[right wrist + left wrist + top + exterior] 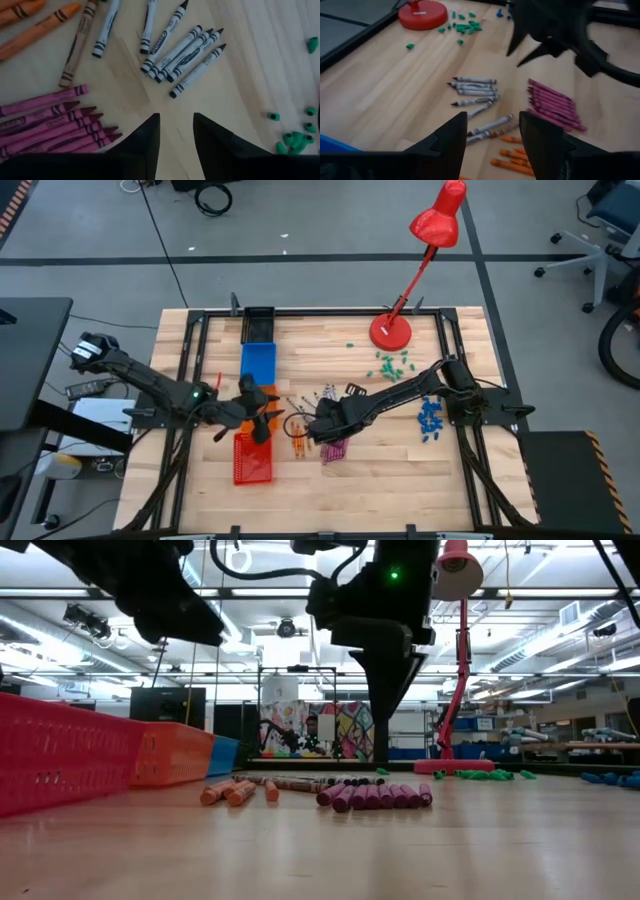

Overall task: Sort crayons
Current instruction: Put the black crayon into the blue bin

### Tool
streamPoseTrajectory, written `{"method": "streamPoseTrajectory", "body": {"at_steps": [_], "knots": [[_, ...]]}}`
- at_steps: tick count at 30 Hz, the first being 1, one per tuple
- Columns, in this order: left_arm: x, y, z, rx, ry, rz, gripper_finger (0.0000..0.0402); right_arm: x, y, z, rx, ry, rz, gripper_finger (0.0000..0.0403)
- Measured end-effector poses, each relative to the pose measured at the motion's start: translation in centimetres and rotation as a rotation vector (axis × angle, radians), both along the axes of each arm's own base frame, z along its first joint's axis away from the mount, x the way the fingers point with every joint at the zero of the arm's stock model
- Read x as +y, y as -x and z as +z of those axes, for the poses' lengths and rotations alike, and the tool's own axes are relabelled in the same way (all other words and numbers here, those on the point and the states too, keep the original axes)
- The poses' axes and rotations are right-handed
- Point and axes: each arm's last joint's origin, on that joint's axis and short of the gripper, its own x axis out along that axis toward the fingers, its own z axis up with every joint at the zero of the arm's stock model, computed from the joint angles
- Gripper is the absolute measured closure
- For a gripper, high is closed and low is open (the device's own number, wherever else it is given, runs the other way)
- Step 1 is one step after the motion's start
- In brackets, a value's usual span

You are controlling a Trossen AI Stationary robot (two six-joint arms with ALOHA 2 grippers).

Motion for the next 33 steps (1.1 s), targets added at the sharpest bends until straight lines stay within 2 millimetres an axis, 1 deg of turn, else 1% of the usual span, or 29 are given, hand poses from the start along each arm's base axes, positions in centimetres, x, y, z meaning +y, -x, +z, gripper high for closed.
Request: {"method": "streamPoseTrajectory", "body": {"at_steps": [4,10,14,19,21,24,28,33], "knots": [[-0.7,0.3,0.0,-0.001,0.022,-0.022,0.0209,-0.6,0.1,0.0,0.032,0.044,0.022,0.0289],[-0.9,0.4,0.0,-0.012,0.056,-0.018,0.0209,-2.9,0.1,0.2,0.091,0.080,0.025,0.0300],[-0.9,0.4,0.0,-0.019,0.077,-0.008,0.0209,-4.0,0.2,1.1,0.078,0.078,0.019,0.0307],[-1.0,0.4,0.0,-0.025,0.114,0.008,0.0209,-5.1,0.5,2.8,0.030,0.101,-0.001,0.0309],[-1.3,0.6,-0.1,-0.020,0.120,-0.002,0.0209,-5.5,0.6,3.0,-0.006,0.102,0.001,0.0309],[-1.8,0.9,-0.3,-0.016,0.135,-0.018,0.0209,-6.2,1.1,2.5,-0.057,0.079,0.006,0.0309],[-2.1,1.0,-0.3,-0.015,0.143,-0.031,0.0209,-7.1,2.4,1.5,-0.120,0.037,-0.028,0.0309],[-2.0,1.0,-0.3,-0.015,0.139,-0.025,0.0209,-7.4,3.6,0.2,-0.163,-0.063,-0.099,0.0308]]}}
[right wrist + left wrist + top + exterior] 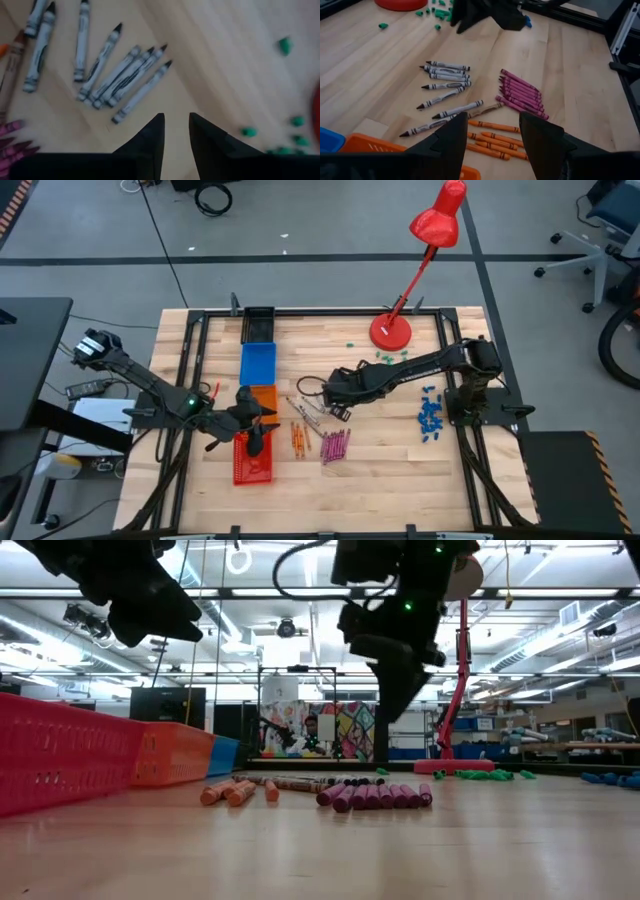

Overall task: Sort crayons
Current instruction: Put the black crayon into the blue bin

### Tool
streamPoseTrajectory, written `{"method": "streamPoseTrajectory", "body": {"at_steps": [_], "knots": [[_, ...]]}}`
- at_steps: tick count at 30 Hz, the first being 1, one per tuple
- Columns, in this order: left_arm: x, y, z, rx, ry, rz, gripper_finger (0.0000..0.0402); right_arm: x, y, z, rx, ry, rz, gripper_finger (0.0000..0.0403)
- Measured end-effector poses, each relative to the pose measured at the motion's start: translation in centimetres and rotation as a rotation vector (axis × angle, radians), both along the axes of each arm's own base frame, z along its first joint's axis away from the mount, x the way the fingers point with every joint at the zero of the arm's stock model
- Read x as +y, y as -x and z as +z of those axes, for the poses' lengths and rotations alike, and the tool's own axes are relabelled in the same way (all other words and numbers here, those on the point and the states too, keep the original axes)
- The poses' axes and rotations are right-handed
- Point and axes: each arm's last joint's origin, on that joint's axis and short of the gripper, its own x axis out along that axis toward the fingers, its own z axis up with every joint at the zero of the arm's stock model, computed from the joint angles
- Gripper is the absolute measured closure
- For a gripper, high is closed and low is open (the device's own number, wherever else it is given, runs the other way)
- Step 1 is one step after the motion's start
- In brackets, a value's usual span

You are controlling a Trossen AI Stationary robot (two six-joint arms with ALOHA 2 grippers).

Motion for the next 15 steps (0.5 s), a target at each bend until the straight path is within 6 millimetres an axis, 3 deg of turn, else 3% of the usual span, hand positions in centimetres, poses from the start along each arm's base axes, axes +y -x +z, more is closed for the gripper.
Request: {"method": "streamPoseTrajectory", "body": {"at_steps": [8,15], "knots": [[1.5,-0.6,0.0,0.011,-0.046,0.050,0.0209,0.3,-1.3,-3.1,-0.035,-0.161,-0.032,0.0287],[2.0,-0.6,-0.3,0.048,-0.063,0.071,0.0209,0.0,-1.7,-4.3,-0.028,-0.147,-0.080,0.0260]]}}
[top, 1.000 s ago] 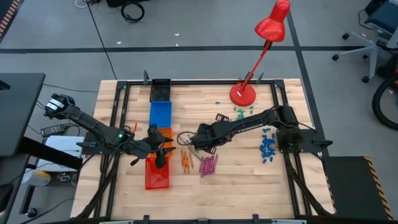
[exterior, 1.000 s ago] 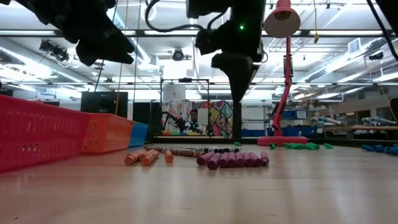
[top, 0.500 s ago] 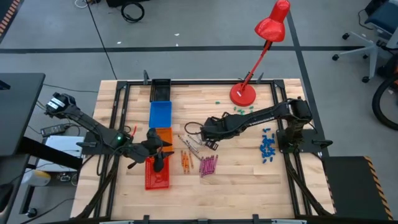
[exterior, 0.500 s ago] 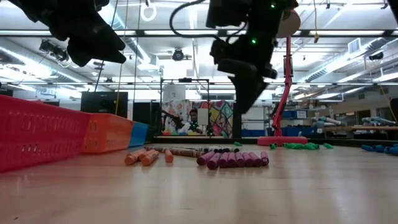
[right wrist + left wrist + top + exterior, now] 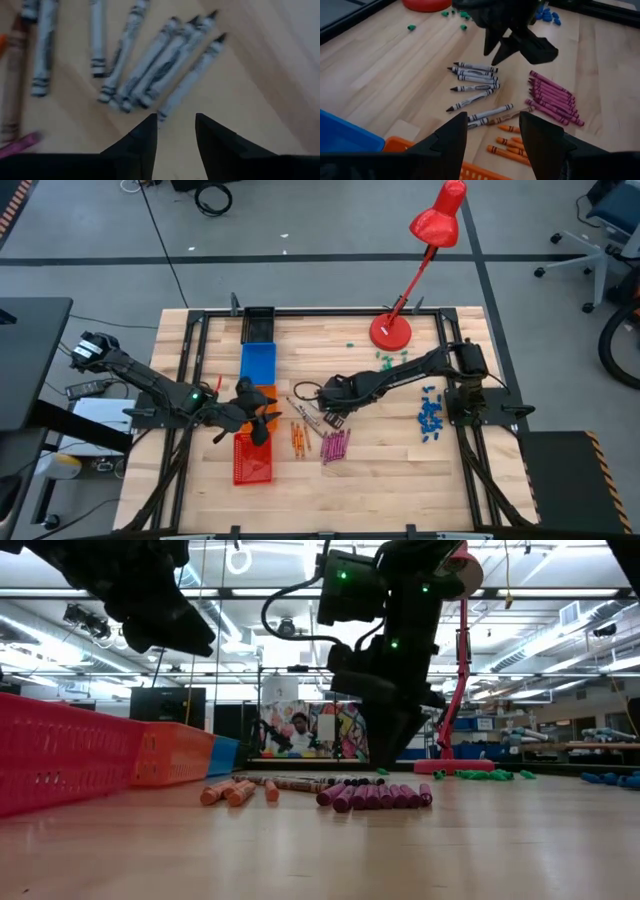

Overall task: Sort crayons
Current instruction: Put the black crayon into the blue bin

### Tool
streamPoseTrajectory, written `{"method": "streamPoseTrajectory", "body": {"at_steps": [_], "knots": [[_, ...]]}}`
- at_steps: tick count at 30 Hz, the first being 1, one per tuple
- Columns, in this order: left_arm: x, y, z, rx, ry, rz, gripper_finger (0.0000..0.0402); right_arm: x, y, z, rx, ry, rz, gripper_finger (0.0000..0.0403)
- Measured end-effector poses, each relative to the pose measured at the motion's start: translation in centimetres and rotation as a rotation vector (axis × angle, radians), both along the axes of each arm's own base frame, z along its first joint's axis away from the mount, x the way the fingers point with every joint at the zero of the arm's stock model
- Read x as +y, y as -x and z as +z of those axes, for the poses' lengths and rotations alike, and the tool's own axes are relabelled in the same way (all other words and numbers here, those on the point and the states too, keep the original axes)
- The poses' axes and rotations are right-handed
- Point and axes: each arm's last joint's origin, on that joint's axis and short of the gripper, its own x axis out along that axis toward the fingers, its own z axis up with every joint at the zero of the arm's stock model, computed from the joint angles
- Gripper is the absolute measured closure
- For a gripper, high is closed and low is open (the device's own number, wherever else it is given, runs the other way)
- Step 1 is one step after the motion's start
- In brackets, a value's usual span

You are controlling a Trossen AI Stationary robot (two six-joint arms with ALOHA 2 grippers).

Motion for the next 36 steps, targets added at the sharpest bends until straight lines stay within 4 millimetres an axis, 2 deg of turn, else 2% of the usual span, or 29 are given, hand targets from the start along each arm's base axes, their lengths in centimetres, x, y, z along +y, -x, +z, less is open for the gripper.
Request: {"method": "streamPoseTrajectory", "body": {"at_steps": [7,13,20,25,36], "knots": [[-0.1,0.0,0.0,-0.001,0.001,-0.003,0.0209,-0.9,-0.4,-0.9,0.006,0.011,-0.026,0.0243],[-0.1,0.0,0.0,-0.002,0.001,-0.003,0.0209,-1.6,-0.9,-1.9,0.001,-0.006,-0.031,0.0243],[-0.1,0.0,0.0,-0.001,0.001,-0.003,0.0209,-1.8,-0.8,-1.9,0.016,-0.050,-0.001,0.0248],[-0.1,0.0,0.0,-0.002,0.002,-0.003,0.0209,-2.4,-0.7,-2.0,0.049,-0.127,0.045,0.0278],[0.0,0.1,-0.1,0.017,-0.008,-0.004,0.0209,-3.7,-0.4,-2.0,0.074,-0.184,0.124,0.0381]]}}
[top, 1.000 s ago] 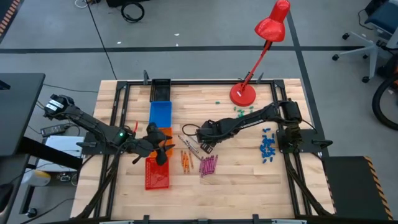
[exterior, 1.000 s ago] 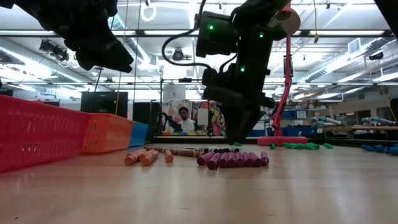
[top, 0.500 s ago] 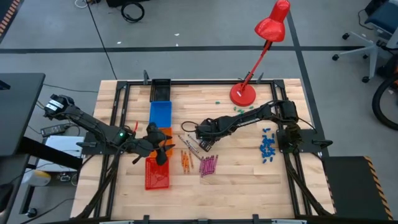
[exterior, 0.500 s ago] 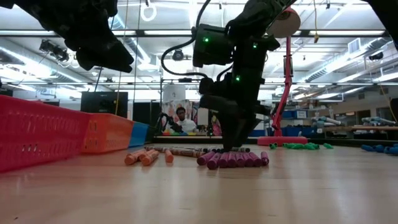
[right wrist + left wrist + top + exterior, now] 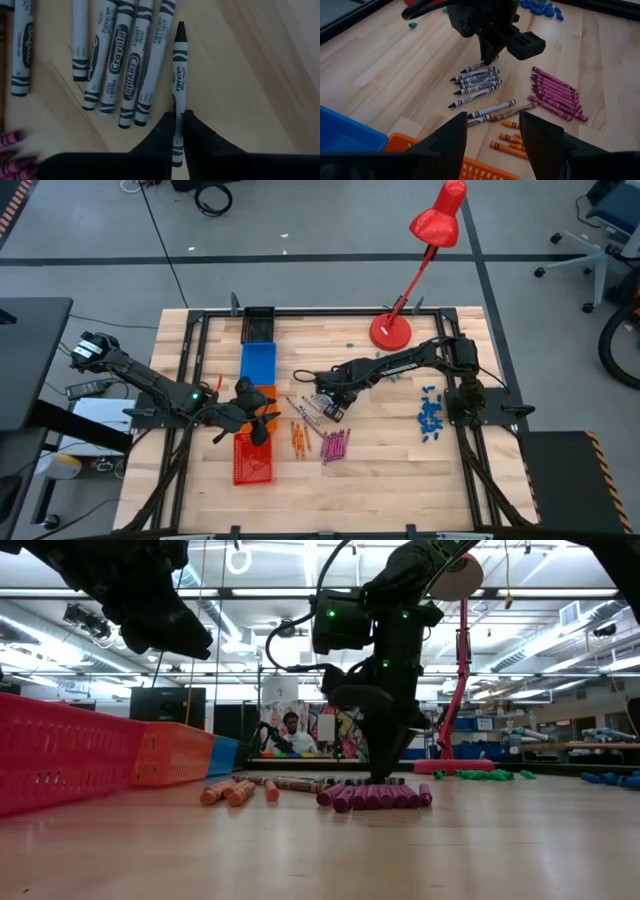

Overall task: Sort crayons
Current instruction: Put the black crayon into the blue bin

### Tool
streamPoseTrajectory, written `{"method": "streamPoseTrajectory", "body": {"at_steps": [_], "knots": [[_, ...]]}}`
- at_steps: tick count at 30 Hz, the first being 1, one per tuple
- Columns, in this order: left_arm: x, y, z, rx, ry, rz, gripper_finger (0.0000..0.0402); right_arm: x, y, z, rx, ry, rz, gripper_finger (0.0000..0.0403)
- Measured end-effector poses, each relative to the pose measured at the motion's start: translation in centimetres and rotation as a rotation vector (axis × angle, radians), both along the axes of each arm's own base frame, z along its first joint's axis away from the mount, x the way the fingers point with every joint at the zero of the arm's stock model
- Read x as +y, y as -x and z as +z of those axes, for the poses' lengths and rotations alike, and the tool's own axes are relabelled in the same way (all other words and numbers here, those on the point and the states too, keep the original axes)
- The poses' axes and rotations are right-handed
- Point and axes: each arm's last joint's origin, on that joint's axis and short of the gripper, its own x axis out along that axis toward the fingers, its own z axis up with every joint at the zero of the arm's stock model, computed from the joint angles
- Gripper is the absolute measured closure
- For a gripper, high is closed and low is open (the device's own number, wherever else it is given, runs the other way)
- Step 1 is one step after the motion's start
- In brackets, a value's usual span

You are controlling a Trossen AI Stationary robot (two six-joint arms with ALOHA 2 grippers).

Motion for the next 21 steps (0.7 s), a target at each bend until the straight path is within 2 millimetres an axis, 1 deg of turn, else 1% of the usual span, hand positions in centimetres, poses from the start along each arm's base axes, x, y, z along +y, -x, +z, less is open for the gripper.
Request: {"method": "streamPoseTrajectory", "body": {"at_steps": [3,9,13,18,21], "knots": [[0.0,0.0,0.0,0.006,-0.003,-0.001,0.0209,0.0,0.0,0.0,0.001,0.005,0.019,0.0388],[0.1,0.2,-0.3,0.038,-0.027,-0.006,0.0209,-0.1,-0.6,0.7,-0.002,0.057,0.052,0.0376],[0.1,0.1,-0.1,0.040,-0.079,-0.040,0.0209,-0.3,-1.2,1.4,-0.034,0.079,0.077,0.0376],[0.1,0.1,-0.1,0.043,-0.097,-0.050,0.0209,-0.2,-1.2,1.6,-0.025,0.082,0.094,0.0375],[0.2,0.1,-0.1,0.046,-0.101,-0.046,0.0209,-0.2,-0.8,2.3,-0.014,0.083,0.100,0.0373]]}}
